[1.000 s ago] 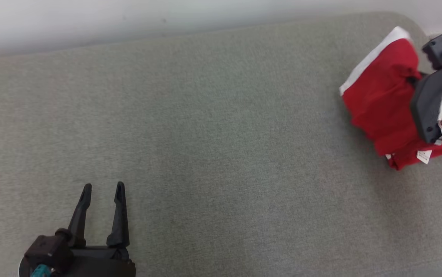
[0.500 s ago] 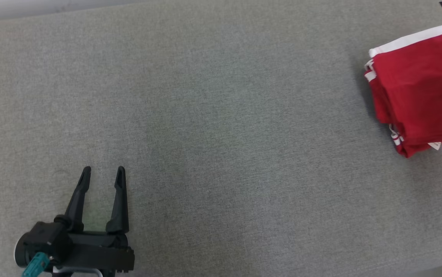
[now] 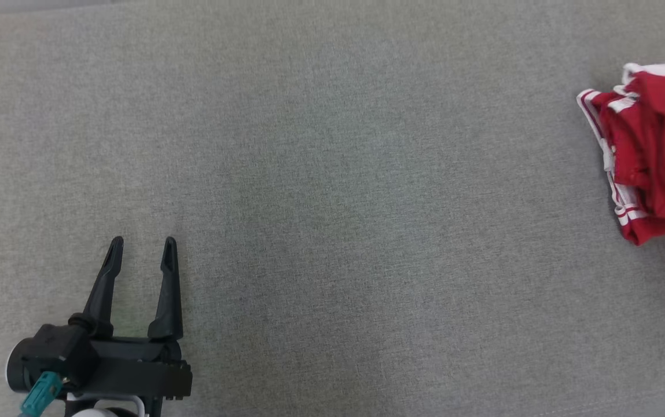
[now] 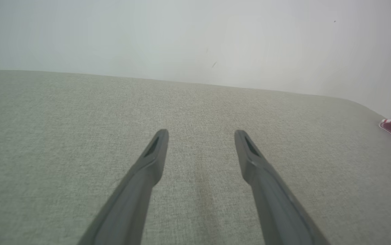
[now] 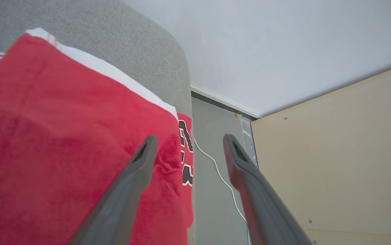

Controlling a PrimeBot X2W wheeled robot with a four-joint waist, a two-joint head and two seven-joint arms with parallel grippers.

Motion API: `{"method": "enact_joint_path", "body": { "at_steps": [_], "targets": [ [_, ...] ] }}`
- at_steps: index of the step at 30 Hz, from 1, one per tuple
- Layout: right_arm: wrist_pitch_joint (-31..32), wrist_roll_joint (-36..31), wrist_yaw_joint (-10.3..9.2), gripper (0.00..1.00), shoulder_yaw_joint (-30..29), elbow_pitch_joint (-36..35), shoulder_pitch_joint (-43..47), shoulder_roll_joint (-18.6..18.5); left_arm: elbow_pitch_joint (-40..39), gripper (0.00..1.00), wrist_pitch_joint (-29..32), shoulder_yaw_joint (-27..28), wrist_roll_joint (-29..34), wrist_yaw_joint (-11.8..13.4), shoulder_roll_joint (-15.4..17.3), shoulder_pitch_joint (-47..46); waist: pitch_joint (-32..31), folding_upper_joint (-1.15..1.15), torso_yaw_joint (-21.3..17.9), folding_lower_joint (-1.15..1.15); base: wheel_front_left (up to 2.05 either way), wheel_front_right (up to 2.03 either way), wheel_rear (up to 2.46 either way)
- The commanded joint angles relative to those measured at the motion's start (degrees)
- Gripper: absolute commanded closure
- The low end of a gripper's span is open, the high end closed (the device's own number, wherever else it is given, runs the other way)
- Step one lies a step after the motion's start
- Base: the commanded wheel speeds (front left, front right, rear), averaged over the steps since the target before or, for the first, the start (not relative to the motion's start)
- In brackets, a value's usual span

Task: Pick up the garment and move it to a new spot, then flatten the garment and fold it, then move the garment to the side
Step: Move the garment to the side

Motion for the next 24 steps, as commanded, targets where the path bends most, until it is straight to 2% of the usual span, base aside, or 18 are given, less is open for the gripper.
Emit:
{"method": "enact_joint_path", "body": {
  "at_steps": [1,6,10,13,15,19,24],
  "targets": [
    [-1.79,-1.01,-0.01,0.0,-0.6,0.29,1.16,0.8,0.08,0.0,-0.24,0.32,0.24,-0.03,0.12,0.58,-1.35,0.0,0.11,0.0,0.0,0.0,0.0],
    [-7.23,-2.64,-0.01,0.0,-1.32,-0.4,2.82,4.62,0.55,0.0,-0.24,1.3,-0.31,0.27,0.02,2.07,-4.88,0.0,0.23,0.0,0.0,0.0,0.0],
    [-11.17,-1.45,-0.01,0.0,-1.93,-2.05,4.71,8.38,1.14,0.0,-0.25,2.18,-1.29,1.04,-0.04,3.97,-8.55,0.0,0.67,0.0,0.0,0.0,0.0],
    [-13.02,-0.72,-0.01,0.0,-2.32,-3.23,6.21,9.81,1.58,0.0,-0.24,2.27,-2.03,1.51,-0.05,5.0,-10.6,0.0,1.1,0.0,0.0,0.0,0.0],
    [-14.83,0.85,-0.01,0.0,-3.38,-4.55,8.15,11.41,1.86,0.0,-0.24,2.15,-2.78,2.0,-0.07,6.06,-12.69,0.0,1.62,0.0,0.0,0.0,0.0],
    [-18.65,9.06,-0.01,0.0,-6.66,-9.39,14.67,16.29,2.31,0.0,-0.24,2.26,-3.47,2.86,-0.08,8.78,-17.25,0.0,2.71,0.0,0.0,0.0,0.0],
    [-21.96,12.93,-0.01,0.0,-9.06,-13.49,22.3,19.68,3.05,0.0,-0.24,2.7,-2.81,2.64,-0.05,10.47,-20.4,0.0,3.56,0.0,0.0,0.0,0.0]
  ]
}}
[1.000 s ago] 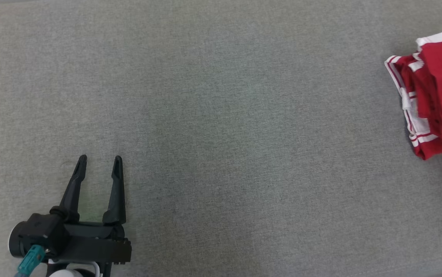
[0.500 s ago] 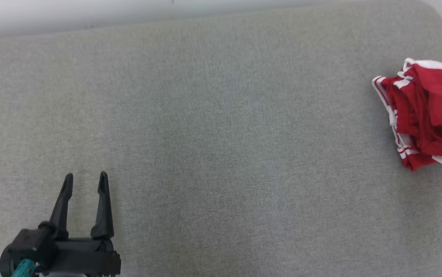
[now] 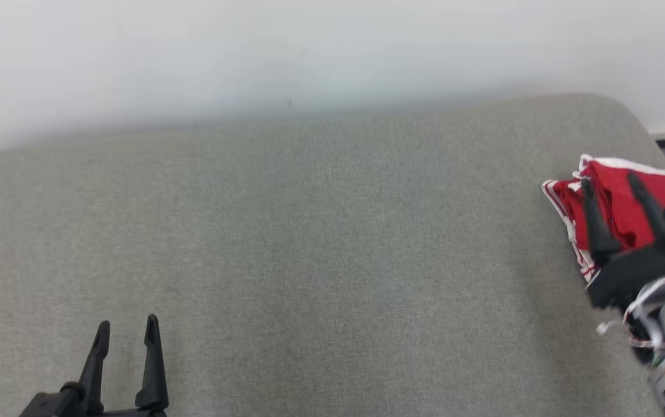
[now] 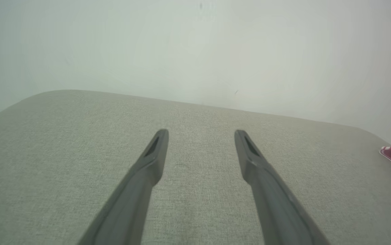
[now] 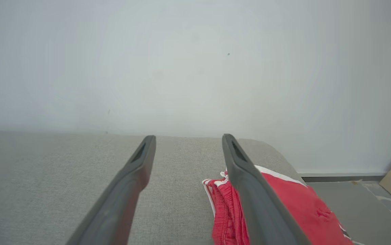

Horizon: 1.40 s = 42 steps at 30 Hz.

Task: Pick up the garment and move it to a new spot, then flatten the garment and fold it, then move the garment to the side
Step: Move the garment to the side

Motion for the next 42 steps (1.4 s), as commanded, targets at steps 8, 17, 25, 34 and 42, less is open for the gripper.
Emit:
{"method": "enact_joint_path", "body": {
  "at_steps": [8,17,25,34,42],
  "targets": [
    [-3.06,0.76,-0.01,0.0,-2.98,-3.42,10.73,7.07,1.91,0.0,-0.24,1.95,0.86,-0.02,0.07,2.46,-4.93,0.01,1.17,0.02,0.0,0.0,0.0],
    [-3.62,-1.7,-0.01,0.0,-1.55,-3.69,15.67,11.48,3.88,0.0,-0.24,2.95,1.37,0.37,0.05,3.55,-6.3,0.01,-0.62,0.02,0.0,0.0,0.0],
    [-3.89,-2.52,0.0,0.0,-0.57,-4.14,17.17,12.88,4.72,0.0,-0.24,2.67,0.79,0.78,0.06,4.31,-6.87,0.01,-1.23,0.02,0.0,0.0,0.0],
    [-3.91,-2.87,0.0,0.0,-1.3,-4.69,17.63,13.04,4.37,0.0,-0.24,2.28,0.58,1.71,0.06,4.91,-7.01,0.01,-0.81,0.02,0.0,0.0,0.0],
    [-3.97,-3.51,0.0,0.0,-1.94,-5.27,17.83,13.29,4.05,0.0,-0.24,1.84,0.15,2.18,0.06,5.22,-6.81,0.01,-0.45,0.02,0.0,0.0,0.0]
  ]
}}
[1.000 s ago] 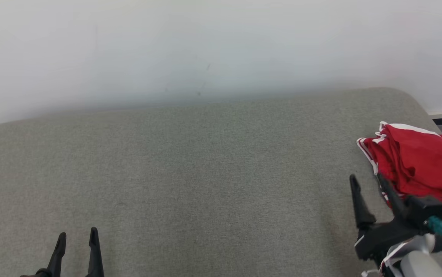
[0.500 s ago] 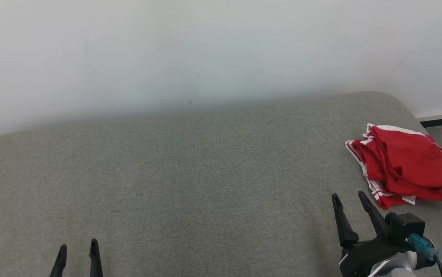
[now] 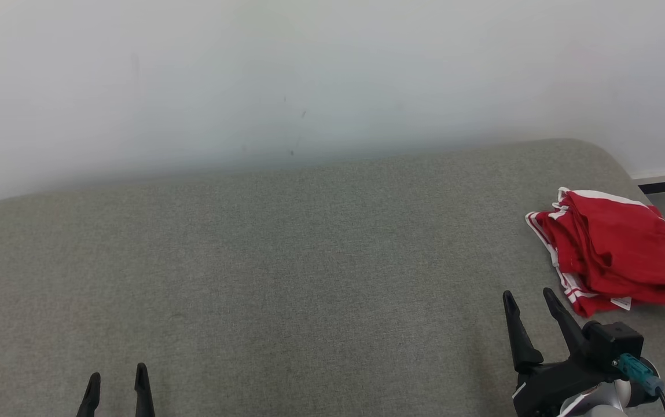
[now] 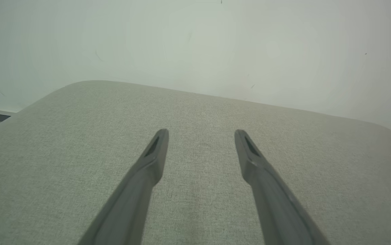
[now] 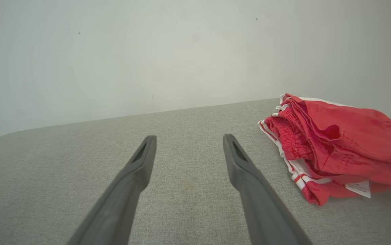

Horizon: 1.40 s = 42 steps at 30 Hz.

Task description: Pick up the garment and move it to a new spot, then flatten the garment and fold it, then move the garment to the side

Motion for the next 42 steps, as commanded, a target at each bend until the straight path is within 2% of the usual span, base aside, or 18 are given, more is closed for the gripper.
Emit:
{"method": "enact_joint_path", "body": {
  "at_steps": [1,15,16,23,42],
  "targets": [
    [-0.28,-0.37,0.0,0.0,-0.16,-0.28,0.43,0.16,-0.3,0.0,-0.24,-0.04,-0.09,0.24,0.03,0.69,0.06,0.0,0.05,0.0,0.0,0.0,0.0],
    [-0.31,-0.05,0.0,0.0,0.6,-0.16,-0.07,-0.16,-1.37,0.0,-0.24,-0.97,-0.06,1.05,0.04,1.31,0.42,0.0,0.18,0.0,0.0,0.0,0.0],
    [0.0,-0.03,0.0,1.0,0.58,-0.2,0.03,-0.01,-1.22,1.0,0.01,-0.98,-0.17,1.14,0.0,0.8,0.43,0.0,0.19,0.0,0.0,0.0,0.0],
    [0.63,0.8,0.0,1.0,0.7,2.75,3.31,0.62,2.47,1.0,0.68,-0.91,-1.23,1.11,-0.56,1.18,0.47,0.0,0.24,0.0,0.0,0.0,0.0],
    [5.51,17.91,0.01,1.0,-3.11,-1.33,3.79,2.15,2.78,1.0,5.52,-0.4,-19.65,-0.38,-0.4,-1.89,0.84,0.0,0.87,0.0,0.0,0.0,0.0]
  ]
}}
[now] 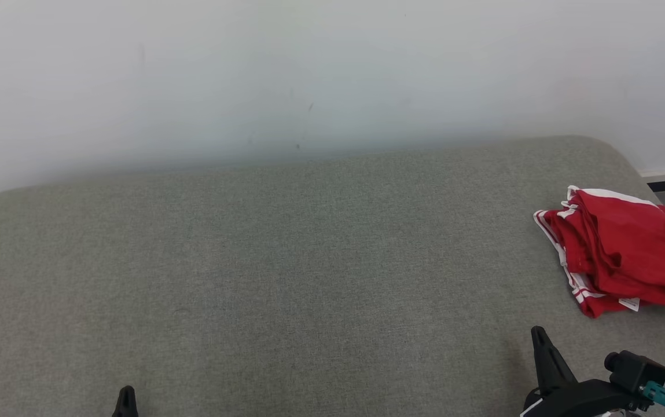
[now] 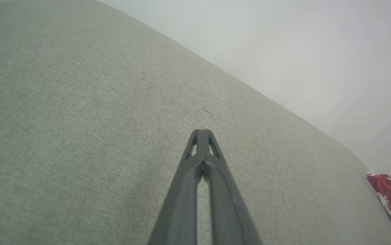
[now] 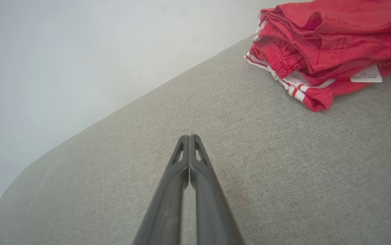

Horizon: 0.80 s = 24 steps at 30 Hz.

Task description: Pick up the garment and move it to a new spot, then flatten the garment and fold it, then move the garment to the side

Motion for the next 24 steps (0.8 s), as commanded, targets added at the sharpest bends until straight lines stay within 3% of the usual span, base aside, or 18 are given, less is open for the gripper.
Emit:
{"method": "enact_joint_path", "body": {
  "at_steps": [1,24],
  "targets": [
    [0.37,1.49,0.01,1.0,-0.55,-1.27,-0.92,0.05,-0.7,1.0,0.33,0.26,-1.54,-0.2,0.33,-1.62,0.02,0.0,0.03,0.0,0.0,0.0,0.0],
    [5.44,19.3,0.01,1.0,-4.48,-5.46,-0.33,1.65,-0.34,1.0,5.44,0.85,-20.74,-1.77,0.52,-4.82,0.52,0.0,0.87,0.0,0.0,0.0,0.0]
  ]
}}
